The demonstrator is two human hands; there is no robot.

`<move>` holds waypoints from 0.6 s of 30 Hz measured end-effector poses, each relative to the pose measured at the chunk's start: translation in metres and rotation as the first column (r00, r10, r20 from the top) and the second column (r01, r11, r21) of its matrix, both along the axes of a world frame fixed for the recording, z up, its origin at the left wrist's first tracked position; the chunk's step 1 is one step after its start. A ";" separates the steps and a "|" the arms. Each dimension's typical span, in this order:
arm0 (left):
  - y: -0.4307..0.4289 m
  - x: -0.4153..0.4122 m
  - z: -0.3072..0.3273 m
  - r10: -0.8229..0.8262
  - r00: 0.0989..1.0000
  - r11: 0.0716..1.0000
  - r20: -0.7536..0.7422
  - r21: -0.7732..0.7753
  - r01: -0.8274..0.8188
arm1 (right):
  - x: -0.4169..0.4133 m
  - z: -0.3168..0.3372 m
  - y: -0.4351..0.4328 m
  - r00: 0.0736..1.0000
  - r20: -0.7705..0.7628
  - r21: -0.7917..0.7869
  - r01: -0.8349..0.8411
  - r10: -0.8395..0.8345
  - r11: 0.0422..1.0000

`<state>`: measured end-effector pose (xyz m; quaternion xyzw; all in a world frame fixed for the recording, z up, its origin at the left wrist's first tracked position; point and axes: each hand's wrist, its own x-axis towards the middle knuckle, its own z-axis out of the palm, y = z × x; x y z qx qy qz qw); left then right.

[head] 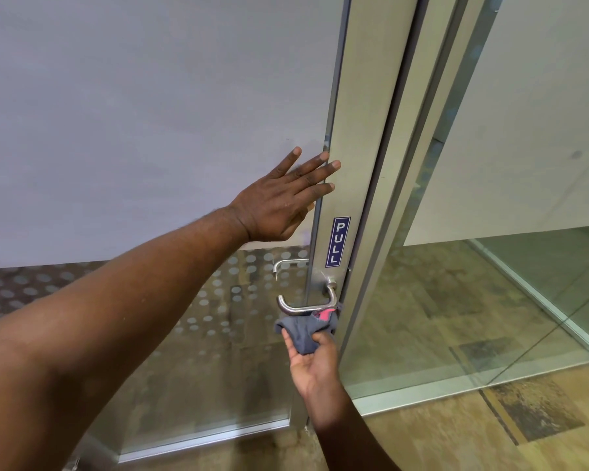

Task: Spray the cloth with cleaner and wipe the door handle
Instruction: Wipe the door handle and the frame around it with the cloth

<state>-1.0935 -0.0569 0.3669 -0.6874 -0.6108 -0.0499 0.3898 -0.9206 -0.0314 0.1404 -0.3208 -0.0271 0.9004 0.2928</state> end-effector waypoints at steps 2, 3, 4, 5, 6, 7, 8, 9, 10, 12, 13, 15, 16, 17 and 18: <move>-0.005 0.009 -0.010 -0.025 0.997 1.000 0.075 0.001 0.025 | -0.001 0.005 -0.010 0.998 -0.008 0.002 -0.060 0.060 0.998; -0.009 0.015 -0.017 -0.039 0.992 0.999 0.116 -0.001 0.039 | -0.001 0.008 -0.015 0.996 -0.021 0.012 -0.088 0.088 0.996; -0.014 0.022 -0.025 -0.048 0.986 0.999 0.158 -0.006 0.049 | 0.001 0.010 -0.019 0.993 -0.033 0.022 -0.110 0.111 0.994; -0.021 0.028 -0.033 -0.048 0.979 0.999 0.200 -0.015 0.052 | 0.001 0.012 -0.023 0.991 -0.035 0.030 -0.125 0.126 0.992; -0.028 0.033 -0.042 -0.043 0.969 0.998 0.245 -0.029 0.052 | 0.002 0.012 -0.024 0.990 -0.024 0.041 -0.135 0.136 0.990; -0.035 0.037 -0.051 -0.033 0.956 0.998 0.291 -0.046 0.049 | 0.004 0.012 -0.024 0.989 -0.004 0.051 -0.147 0.147 0.988; -0.045 0.042 -0.058 -0.012 0.942 0.997 0.336 -0.065 0.036 | 0.007 0.013 -0.025 0.986 0.019 0.066 -0.168 0.168 0.984; -0.053 0.047 -0.065 0.017 0.924 0.996 0.383 -0.088 0.018 | 0.010 0.014 -0.025 0.981 0.039 0.086 -0.193 0.190 0.977; -0.060 0.050 -0.072 0.056 0.902 0.994 0.429 -0.113 -0.007 | 0.012 0.015 -0.026 0.976 0.056 0.114 -0.218 0.212 0.969; -0.072 0.057 -0.081 0.159 0.852 0.979 0.498 -0.194 -0.069 | 0.018 0.019 -0.030 0.961 0.088 0.176 -0.275 0.263 0.945; -0.076 0.061 -0.085 0.220 0.824 0.962 0.522 -0.257 -0.094 | 0.021 0.022 -0.031 0.951 0.105 0.211 -0.307 0.291 0.928; -0.082 0.068 -0.090 0.320 0.776 0.915 0.544 -0.391 -0.102 | 0.026 0.028 -0.032 0.926 0.134 0.293 -0.377 0.353 0.879; -0.084 0.072 -0.091 0.353 0.759 0.892 0.548 -0.443 -0.095 | 0.030 0.032 -0.031 0.911 0.147 0.337 -0.413 0.386 0.846; -0.086 0.076 -0.091 0.375 0.745 0.873 0.551 -0.481 -0.084 | 0.033 0.038 -0.029 0.896 0.160 0.378 -0.444 0.415 0.813; -0.088 0.081 -0.091 0.388 0.731 0.859 0.562 -0.508 -0.065 | 0.037 0.043 -0.026 0.886 0.176 0.421 -0.461 0.428 0.781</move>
